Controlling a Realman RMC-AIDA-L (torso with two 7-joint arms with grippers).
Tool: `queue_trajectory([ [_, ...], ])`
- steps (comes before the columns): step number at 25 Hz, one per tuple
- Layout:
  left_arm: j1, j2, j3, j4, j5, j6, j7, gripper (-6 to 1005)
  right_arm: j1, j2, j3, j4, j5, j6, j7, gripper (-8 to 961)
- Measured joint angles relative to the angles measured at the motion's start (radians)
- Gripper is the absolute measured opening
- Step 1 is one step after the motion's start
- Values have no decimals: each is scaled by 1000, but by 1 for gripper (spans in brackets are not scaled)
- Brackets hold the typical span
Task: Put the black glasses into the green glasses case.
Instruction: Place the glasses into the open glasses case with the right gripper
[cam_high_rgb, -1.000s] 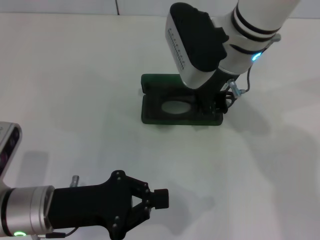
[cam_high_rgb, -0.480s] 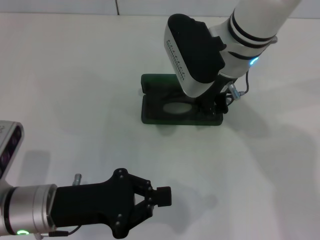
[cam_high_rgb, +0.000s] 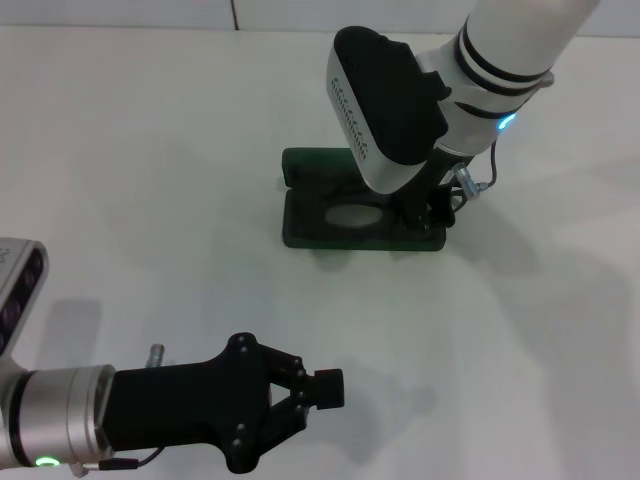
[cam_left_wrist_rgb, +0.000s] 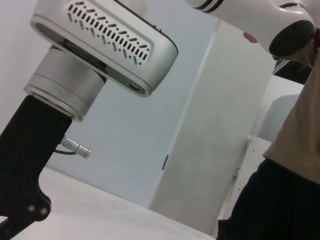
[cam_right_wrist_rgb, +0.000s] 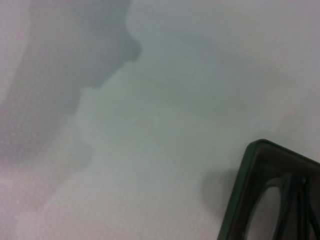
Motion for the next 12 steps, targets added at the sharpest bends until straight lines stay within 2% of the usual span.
queue_trajectory([
  [12,-2,-1,0,0,-1,-6,0,29,-7,0,-2,3,-1,6,18,143],
])
